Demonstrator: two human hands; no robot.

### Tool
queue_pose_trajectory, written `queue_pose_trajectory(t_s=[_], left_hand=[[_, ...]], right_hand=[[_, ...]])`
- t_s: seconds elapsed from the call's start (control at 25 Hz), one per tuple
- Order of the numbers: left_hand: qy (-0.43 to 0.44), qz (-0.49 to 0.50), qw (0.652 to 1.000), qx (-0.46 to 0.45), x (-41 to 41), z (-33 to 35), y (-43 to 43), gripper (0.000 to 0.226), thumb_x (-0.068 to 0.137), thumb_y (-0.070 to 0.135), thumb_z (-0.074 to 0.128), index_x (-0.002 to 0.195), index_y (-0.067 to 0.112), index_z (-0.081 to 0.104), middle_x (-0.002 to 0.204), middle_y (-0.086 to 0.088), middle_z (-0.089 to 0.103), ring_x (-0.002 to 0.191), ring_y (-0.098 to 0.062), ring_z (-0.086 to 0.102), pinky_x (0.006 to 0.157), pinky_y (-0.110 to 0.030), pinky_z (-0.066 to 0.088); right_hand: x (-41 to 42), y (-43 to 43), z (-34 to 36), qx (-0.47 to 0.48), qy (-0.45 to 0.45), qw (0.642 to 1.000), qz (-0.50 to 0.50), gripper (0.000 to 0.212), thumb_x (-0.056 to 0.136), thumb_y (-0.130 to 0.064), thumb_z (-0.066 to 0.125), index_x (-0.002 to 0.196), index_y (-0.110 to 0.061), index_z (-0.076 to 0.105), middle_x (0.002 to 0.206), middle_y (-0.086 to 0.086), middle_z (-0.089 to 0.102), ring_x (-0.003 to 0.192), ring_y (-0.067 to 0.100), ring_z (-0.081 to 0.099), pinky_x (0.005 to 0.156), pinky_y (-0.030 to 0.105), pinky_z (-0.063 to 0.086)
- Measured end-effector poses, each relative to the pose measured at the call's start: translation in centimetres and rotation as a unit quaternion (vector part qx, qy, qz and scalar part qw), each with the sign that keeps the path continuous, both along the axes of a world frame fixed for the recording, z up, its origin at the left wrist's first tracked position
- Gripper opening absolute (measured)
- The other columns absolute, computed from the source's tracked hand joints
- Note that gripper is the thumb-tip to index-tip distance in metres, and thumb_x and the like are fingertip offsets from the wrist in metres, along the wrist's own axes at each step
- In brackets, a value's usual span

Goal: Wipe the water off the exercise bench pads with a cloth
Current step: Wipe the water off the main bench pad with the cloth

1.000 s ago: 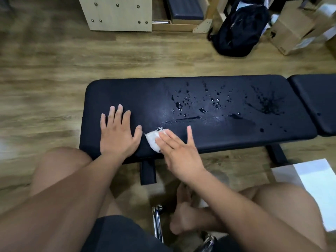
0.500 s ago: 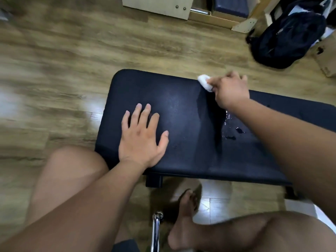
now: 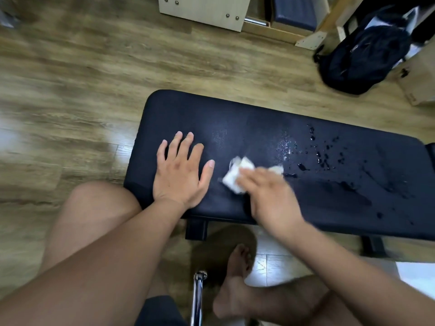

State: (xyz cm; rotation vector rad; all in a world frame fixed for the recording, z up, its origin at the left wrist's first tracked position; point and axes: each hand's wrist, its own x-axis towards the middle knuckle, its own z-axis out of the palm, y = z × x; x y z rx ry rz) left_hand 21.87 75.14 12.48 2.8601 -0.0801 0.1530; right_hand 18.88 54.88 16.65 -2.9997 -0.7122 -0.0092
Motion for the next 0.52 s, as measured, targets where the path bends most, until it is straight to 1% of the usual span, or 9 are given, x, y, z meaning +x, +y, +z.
queue_pose_trajectory(t_s=[0.08,0.12,0.2,0.28,0.36,0.44,0.52], left_hand=[[-0.003,0.002,1.0,-0.011,0.0,0.0,0.0,0.058,0.096,0.051,0.024,0.131,0.016,0.054,0.153,-0.009,0.041,0.147,-0.028,0.026,0.12,-0.051,0.014],[-0.005,0.004,1.0,-0.014,0.0,0.0,-0.1,0.058,0.096,0.051,0.024,0.131,0.016,0.055,0.153,-0.009,0.042,0.147,-0.028,0.026,0.12,-0.051,0.014],[-0.008,0.005,1.0,-0.013,-0.1,-0.1,-0.1,0.058,0.096,0.051,0.024,0.131,0.016,0.054,0.153,-0.009,0.042,0.147,-0.028,0.026,0.12,-0.051,0.015],[-0.006,0.005,1.0,-0.009,-0.1,-0.1,-0.1,0.058,0.096,0.051,0.023,0.132,0.016,0.054,0.154,-0.009,0.041,0.147,-0.027,0.026,0.12,-0.051,0.015],[-0.007,0.008,1.0,-0.008,0.0,-0.1,-0.1,0.058,0.096,0.051,0.024,0.132,0.017,0.054,0.154,-0.009,0.041,0.147,-0.027,0.026,0.12,-0.051,0.014],[-0.007,0.009,1.0,-0.009,0.1,-0.1,-0.1,0.058,0.096,0.052,0.025,0.132,0.017,0.054,0.154,-0.008,0.041,0.147,-0.027,0.026,0.12,-0.051,0.015],[-0.005,0.01,1.0,-0.002,0.1,-0.1,-0.2,0.058,0.096,0.052,0.025,0.132,0.018,0.054,0.154,-0.008,0.041,0.147,-0.027,0.026,0.12,-0.051,0.016]], right_hand=[[-4.3,-0.4,-0.2,0.003,0.006,0.997,0.077,0.036,0.076,-0.007,0.042,0.102,-0.018,0.065,0.12,0.0,0.064,0.103,0.028,0.058,0.091,0.04,0.049],[-4.9,-0.8,-0.4,0.006,-0.002,0.995,0.103,0.035,0.078,-0.007,0.043,0.102,-0.018,0.066,0.121,-0.002,0.064,0.105,0.026,0.058,0.097,0.043,0.046],[-3.4,-1.3,-0.7,0.004,-0.025,0.992,0.125,0.033,0.078,-0.01,0.047,0.102,-0.023,0.067,0.119,-0.008,0.065,0.106,0.023,0.056,0.104,0.049,0.037],[0.2,-1.2,-0.8,-0.014,-0.06,0.992,0.106,0.034,0.076,-0.014,0.049,0.098,-0.029,0.069,0.111,-0.012,0.069,0.1,0.024,0.056,0.103,0.05,0.032],[5.2,-0.4,-0.4,-0.028,-0.075,0.995,0.06,0.035,0.074,-0.012,0.048,0.094,-0.03,0.07,0.1,-0.011,0.071,0.095,0.027,0.056,0.095,0.045,0.03],[10.4,0.5,0.4,-0.048,-0.051,0.998,0.004,0.04,0.072,-0.005,0.05,0.095,-0.031,0.068,0.096,-0.008,0.071,0.098,0.027,0.051,0.09,0.042,0.028],[15.1,1.3,1.1,-0.062,-0.037,0.996,-0.045,0.043,0.076,-0.003,0.05,0.102,-0.033,0.065,0.098,-0.002,0.068,0.105,0.027,0.046,0.089,0.04,0.03]])
